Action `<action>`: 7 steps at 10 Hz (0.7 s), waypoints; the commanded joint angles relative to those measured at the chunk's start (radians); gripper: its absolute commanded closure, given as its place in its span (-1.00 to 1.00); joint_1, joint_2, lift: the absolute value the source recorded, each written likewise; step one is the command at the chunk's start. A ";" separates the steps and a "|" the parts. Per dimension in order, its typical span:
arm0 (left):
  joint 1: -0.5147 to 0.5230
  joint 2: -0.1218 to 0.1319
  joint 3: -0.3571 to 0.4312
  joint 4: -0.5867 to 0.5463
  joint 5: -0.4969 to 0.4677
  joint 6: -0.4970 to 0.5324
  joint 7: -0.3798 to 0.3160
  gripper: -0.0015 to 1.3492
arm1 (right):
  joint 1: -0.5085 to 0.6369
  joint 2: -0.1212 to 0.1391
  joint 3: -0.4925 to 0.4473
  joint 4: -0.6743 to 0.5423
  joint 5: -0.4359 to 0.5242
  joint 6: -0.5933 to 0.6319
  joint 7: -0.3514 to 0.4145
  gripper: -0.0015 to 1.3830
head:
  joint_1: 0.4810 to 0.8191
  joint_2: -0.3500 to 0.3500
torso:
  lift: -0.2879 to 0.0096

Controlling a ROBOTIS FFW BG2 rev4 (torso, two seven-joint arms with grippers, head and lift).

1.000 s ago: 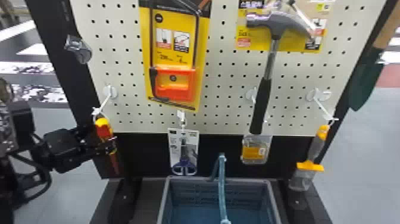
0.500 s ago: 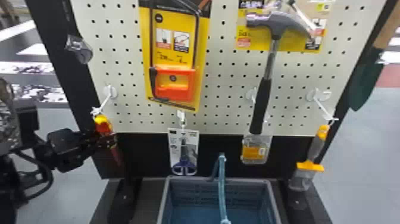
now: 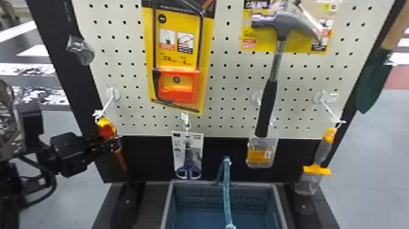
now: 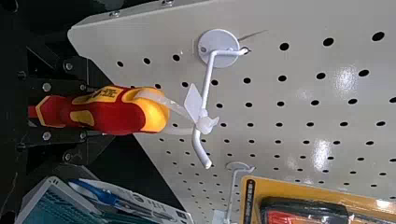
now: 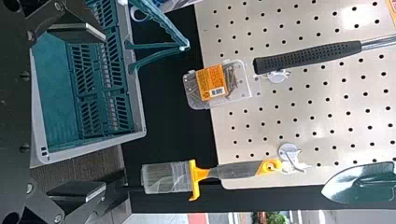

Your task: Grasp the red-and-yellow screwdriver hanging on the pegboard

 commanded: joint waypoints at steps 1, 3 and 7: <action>0.000 0.000 0.000 -0.002 -0.002 0.000 0.000 0.54 | 0.000 0.000 0.000 0.000 0.000 0.000 0.000 -0.74 | -0.60 0.00 | 0.26; 0.000 0.000 0.001 -0.005 -0.002 0.000 0.000 0.54 | 0.000 0.000 0.000 -0.002 0.000 0.000 0.000 -0.74 | -0.60 0.00 | 0.26; 0.000 0.000 0.001 -0.007 -0.005 0.000 0.000 0.54 | 0.000 0.000 0.000 -0.002 0.002 0.000 0.000 -0.74 | -0.60 0.00 | 0.26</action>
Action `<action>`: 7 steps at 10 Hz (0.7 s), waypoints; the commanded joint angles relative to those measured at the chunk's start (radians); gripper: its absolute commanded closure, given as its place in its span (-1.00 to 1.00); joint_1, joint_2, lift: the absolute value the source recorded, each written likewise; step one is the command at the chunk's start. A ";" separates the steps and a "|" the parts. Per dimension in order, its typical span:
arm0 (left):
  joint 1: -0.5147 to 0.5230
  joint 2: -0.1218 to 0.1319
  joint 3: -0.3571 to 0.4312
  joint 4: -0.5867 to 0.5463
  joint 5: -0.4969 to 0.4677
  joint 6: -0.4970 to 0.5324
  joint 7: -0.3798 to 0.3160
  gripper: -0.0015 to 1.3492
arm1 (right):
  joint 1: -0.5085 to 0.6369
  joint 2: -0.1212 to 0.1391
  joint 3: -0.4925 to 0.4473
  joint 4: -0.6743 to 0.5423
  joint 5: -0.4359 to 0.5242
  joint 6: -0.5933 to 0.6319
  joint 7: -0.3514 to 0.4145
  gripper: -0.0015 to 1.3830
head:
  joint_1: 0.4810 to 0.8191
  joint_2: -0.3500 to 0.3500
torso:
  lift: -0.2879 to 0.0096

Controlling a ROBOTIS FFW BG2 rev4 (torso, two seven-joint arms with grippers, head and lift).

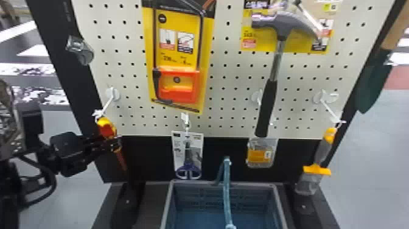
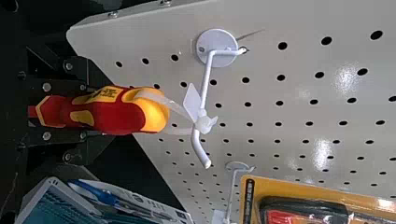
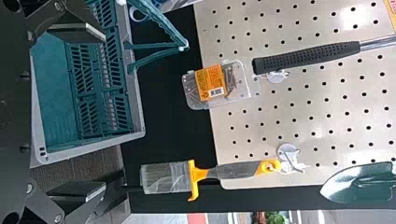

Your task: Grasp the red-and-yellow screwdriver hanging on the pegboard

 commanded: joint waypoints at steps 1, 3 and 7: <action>0.000 0.000 0.000 -0.002 -0.002 0.000 0.000 0.54 | 0.000 0.000 0.000 0.000 0.000 0.000 0.000 -0.74 | -0.60 0.00 | 0.26; 0.000 0.000 0.000 -0.002 -0.002 0.000 0.000 0.54 | 0.000 0.000 0.000 0.000 0.000 0.000 0.000 -0.74 | -0.60 0.00 | 0.26; 0.000 0.000 0.000 -0.005 -0.005 0.000 0.000 0.54 | 0.000 0.000 0.000 0.000 0.000 0.000 0.000 -0.74 | -0.60 0.00 | 0.26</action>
